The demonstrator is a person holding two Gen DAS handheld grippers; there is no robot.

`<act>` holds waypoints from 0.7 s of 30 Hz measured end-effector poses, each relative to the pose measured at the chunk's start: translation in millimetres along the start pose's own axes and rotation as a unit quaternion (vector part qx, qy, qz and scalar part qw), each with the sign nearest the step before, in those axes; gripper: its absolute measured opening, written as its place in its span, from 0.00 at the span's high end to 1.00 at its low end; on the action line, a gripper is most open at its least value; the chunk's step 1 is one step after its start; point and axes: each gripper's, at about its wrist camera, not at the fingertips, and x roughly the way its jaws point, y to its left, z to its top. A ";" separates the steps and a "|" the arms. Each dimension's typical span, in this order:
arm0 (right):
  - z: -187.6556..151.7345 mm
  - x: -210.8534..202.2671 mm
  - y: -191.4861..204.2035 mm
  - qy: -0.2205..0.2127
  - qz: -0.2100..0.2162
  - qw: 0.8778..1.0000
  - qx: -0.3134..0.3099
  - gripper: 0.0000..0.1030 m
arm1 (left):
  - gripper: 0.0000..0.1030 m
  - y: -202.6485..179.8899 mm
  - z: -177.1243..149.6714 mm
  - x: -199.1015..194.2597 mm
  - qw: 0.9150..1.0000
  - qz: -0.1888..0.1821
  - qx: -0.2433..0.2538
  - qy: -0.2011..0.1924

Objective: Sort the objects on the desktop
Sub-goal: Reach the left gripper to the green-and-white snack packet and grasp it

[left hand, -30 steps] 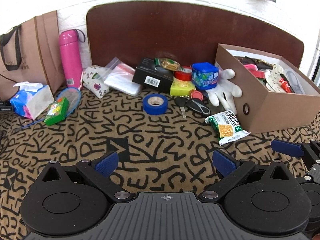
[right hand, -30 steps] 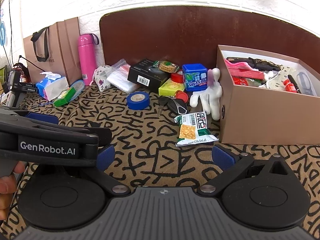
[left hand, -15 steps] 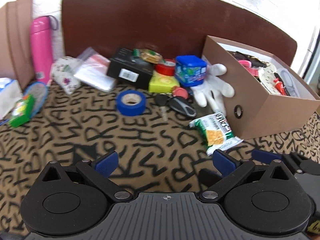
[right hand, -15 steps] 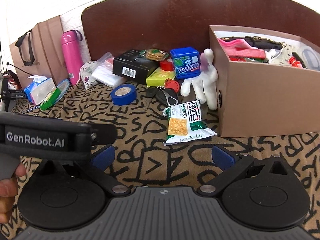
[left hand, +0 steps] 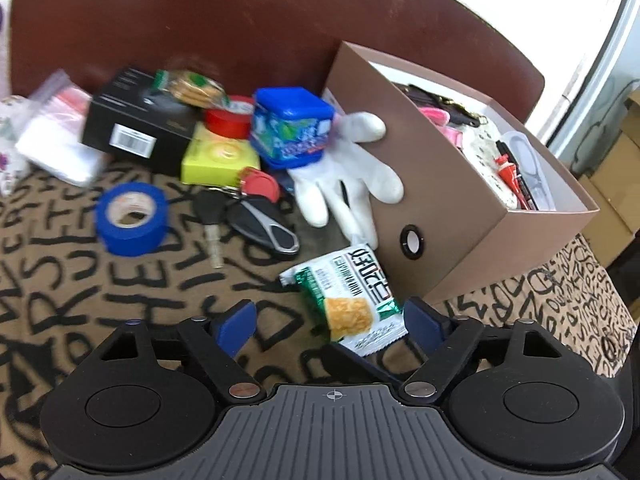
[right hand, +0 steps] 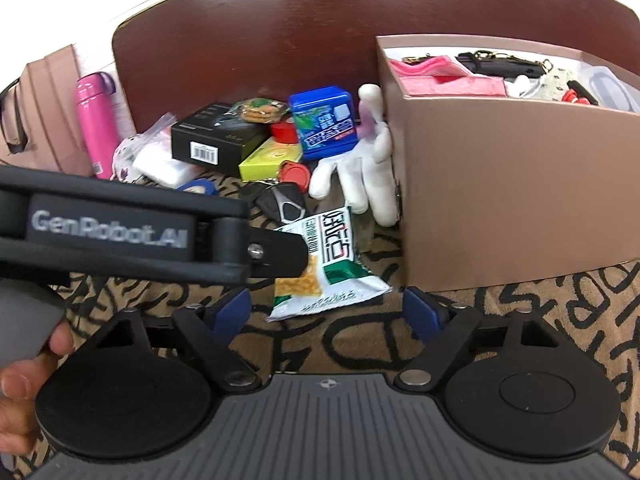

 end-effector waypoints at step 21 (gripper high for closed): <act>4.3 19.8 4.3 -0.007 0.002 1.000 0.002 0.35 | 0.41 3.4 6.9 35.6 0.999 -0.019 -0.008 0.029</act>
